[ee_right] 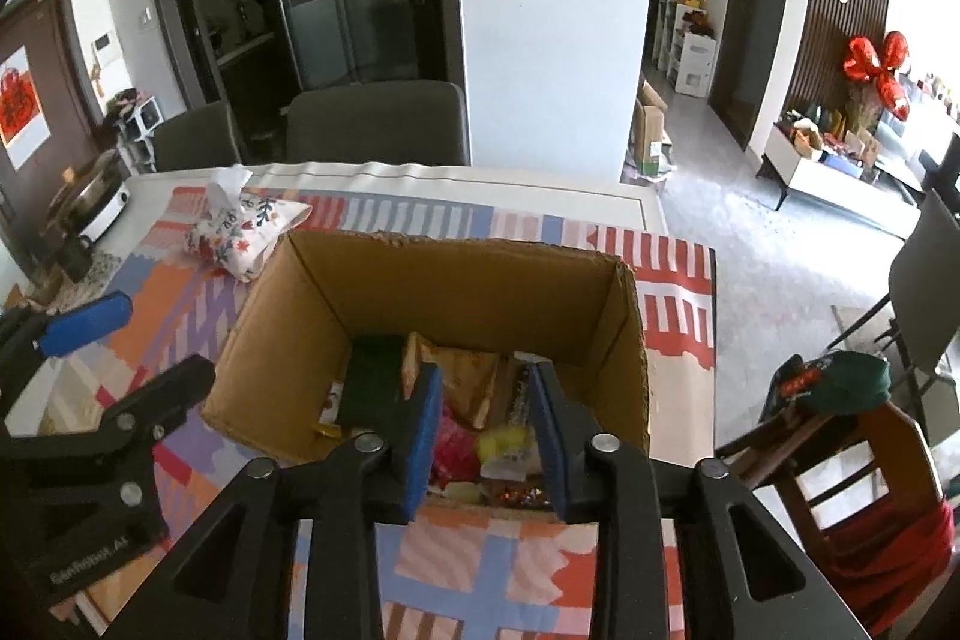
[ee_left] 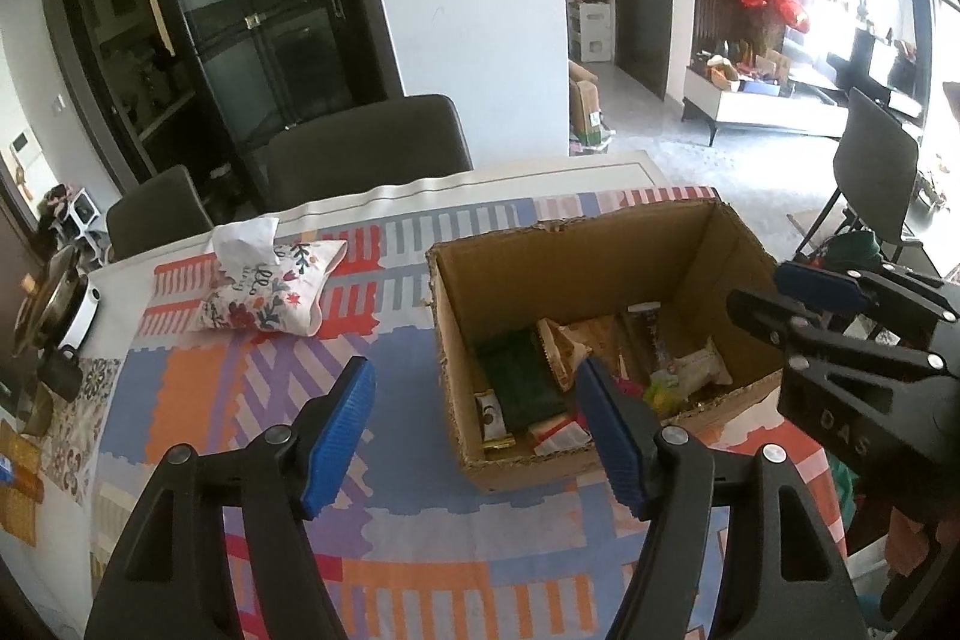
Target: Organize snacks
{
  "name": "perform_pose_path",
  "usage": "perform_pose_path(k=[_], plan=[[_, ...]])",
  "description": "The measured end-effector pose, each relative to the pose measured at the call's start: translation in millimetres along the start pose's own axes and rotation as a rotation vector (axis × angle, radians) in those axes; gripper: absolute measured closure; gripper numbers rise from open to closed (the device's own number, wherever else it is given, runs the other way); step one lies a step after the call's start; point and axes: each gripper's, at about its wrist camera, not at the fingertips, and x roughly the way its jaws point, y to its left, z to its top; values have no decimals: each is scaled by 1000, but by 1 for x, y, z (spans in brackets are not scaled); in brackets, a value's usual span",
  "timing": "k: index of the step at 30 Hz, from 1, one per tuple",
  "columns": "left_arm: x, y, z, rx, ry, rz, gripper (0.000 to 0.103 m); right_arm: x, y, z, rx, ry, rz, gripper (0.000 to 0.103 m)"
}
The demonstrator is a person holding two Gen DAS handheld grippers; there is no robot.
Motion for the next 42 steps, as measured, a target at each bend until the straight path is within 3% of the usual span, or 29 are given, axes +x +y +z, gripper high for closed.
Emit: perform_pose_path(k=[5,8,13,15,20,27,35,42], plan=[[-19,0,-12,-8,-53,0,30,-20,2,-15,-6,-43,-9,64],[-35,-2,-22,-5,-98,4,25,-37,0,-28,10,-82,-11,55],[-63,-6,-46,12,-175,26,20,-63,-3,-52,34,-113,-10,50],[-71,-6,-55,6,-192,17,17,-72,-2,-60,40,-126,-23,41],[-90,-6,-79,-2,-211,-18,14,-97,6,-86,41,-170,-41,33],[-122,-1,-106,-18,-283,3,4,-132,20,-118,46,-253,-61,19],[-147,-1,-138,-33,-335,46,0,-155,29,-147,42,-305,-88,15],[-162,-2,-159,-57,-344,26,0,-166,29,-165,67,-311,-73,15]])
